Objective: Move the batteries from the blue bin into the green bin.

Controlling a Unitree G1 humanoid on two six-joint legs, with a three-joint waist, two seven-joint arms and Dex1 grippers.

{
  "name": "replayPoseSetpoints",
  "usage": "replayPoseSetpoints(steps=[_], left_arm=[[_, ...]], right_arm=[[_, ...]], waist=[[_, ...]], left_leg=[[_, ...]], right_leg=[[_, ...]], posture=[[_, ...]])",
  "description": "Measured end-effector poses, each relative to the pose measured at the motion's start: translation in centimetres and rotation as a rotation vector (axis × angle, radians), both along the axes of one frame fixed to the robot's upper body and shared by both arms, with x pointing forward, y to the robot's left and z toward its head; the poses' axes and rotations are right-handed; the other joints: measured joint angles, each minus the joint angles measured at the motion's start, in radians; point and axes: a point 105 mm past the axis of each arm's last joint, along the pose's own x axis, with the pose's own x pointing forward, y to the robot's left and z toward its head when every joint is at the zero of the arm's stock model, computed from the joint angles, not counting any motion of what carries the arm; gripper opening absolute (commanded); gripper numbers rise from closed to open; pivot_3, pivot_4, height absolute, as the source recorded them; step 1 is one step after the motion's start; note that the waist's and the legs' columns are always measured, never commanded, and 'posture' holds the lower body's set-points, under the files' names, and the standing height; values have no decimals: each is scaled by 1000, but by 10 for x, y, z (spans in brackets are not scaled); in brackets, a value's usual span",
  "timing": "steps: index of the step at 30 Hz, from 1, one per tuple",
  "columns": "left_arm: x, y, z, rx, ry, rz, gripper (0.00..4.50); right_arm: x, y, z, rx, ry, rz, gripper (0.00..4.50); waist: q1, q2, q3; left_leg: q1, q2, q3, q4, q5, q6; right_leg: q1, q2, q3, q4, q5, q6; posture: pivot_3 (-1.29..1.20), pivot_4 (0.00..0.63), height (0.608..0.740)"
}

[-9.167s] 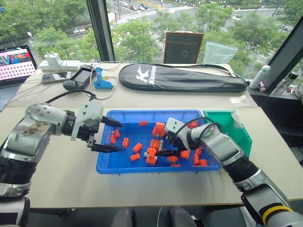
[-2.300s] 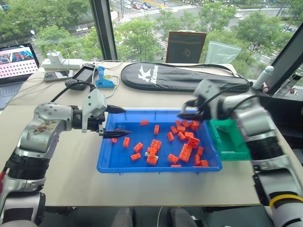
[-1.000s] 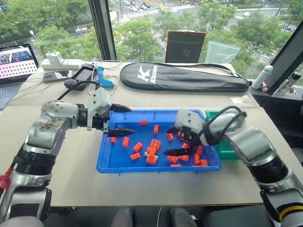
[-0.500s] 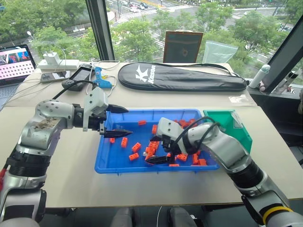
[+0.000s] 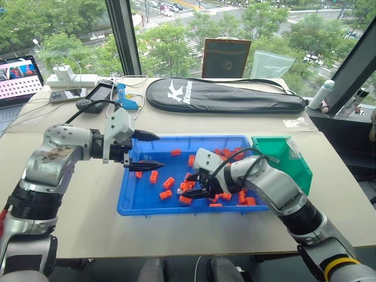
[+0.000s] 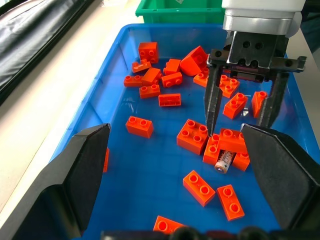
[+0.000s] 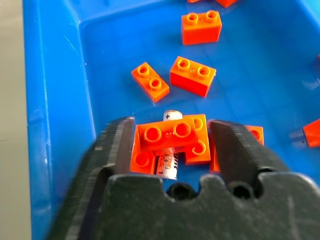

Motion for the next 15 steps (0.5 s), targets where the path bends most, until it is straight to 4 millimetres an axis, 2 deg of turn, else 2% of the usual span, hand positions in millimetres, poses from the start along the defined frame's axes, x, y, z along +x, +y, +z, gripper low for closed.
replayPoseSetpoints(steps=[6, 9, 11, 13, 15], left_arm=[[0, 0, 0, 0, 0, 0, 4500], [0, 0, 0, -1, 0, 0, 4500], [0, 0, 0, -2, -1, -1, 4500], [0, -1, 0, -5, -2, -5, 4500], [1, -1, 0, -8, -4, -6, 4500]], right_arm=[[1, -4, 2, -2, 0, -6, 1378], [8, -12, 15, 9, -24, -23, 1378], [18, -25, 35, 20, -75, -60, 1378], [34, -49, 50, -3, -137, -140, 1378], [46, -70, 53, -29, -162, -216, 1378]], waist=[[0, 0, 0], [0, 0, 0], [0, 0, 0], [3, 0, 0], [4, 0, 0]], left_leg=[[0, 0, 0, 0, 0, 0], [0, 0, 0, 0, 0, 0], [0, 0, 0, 0, 0, 0], [0, 0, 0, 0, 0, 0], [0, 0, 0, 0, 0, 0]], right_leg=[[0, 0, 0, 0, 0, 0], [0, 0, 0, 0, 0, 0], [0, 0, 0, 0, 0, 0], [0, 0, 0, -1, 0, 0], [1, -1, 0, -1, 0, 0]], posture=[[0, 150, 740], [0, 150, 740], [0, 150, 740], [0, 150, 740], [0, 150, 740]])
